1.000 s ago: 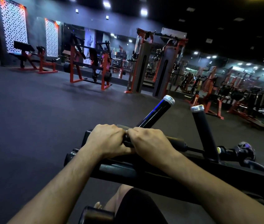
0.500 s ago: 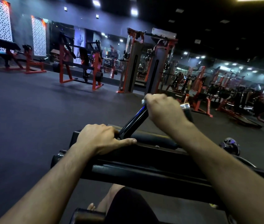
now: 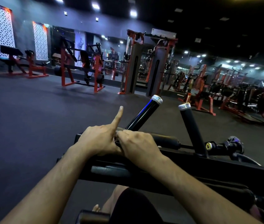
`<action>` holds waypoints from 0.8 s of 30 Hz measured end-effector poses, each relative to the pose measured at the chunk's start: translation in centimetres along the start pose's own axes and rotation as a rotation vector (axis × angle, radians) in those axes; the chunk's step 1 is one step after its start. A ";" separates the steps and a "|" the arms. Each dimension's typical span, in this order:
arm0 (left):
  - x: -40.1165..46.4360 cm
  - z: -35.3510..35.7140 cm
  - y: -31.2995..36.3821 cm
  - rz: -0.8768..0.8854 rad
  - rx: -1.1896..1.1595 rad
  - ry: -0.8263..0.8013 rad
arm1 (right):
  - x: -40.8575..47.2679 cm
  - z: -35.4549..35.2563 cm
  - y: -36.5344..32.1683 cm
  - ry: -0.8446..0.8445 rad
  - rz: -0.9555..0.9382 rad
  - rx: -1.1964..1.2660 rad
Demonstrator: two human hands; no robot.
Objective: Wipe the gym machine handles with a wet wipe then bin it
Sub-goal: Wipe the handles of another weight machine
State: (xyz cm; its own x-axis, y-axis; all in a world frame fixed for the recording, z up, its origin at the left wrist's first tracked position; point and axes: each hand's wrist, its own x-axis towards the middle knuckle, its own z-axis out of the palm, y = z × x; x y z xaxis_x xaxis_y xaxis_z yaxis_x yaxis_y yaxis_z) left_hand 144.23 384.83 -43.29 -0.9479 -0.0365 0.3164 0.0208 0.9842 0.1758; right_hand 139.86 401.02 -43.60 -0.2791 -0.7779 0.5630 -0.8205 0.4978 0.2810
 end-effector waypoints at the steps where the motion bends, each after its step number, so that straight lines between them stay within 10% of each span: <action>1: 0.0 0.0 0.0 0.002 -0.010 0.008 | 0.0 -0.3 0.4 -0.037 -0.014 0.059; 12: -0.3 -0.3 0.6 -0.014 0.019 -0.102 | -1.6 -2.6 7.7 0.563 0.692 0.649; 24: -0.2 -0.2 0.6 -0.024 0.060 -0.091 | 0.2 -2.2 6.2 0.727 0.679 0.562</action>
State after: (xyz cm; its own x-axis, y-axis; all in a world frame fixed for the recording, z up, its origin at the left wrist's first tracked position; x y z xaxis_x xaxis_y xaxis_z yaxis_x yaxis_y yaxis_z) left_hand 144.47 385.44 -43.06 -0.9729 -0.0472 0.2265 -0.0189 0.9919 0.1256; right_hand 135.78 404.85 -40.06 -0.5459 0.0837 0.8337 -0.7686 0.3462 -0.5380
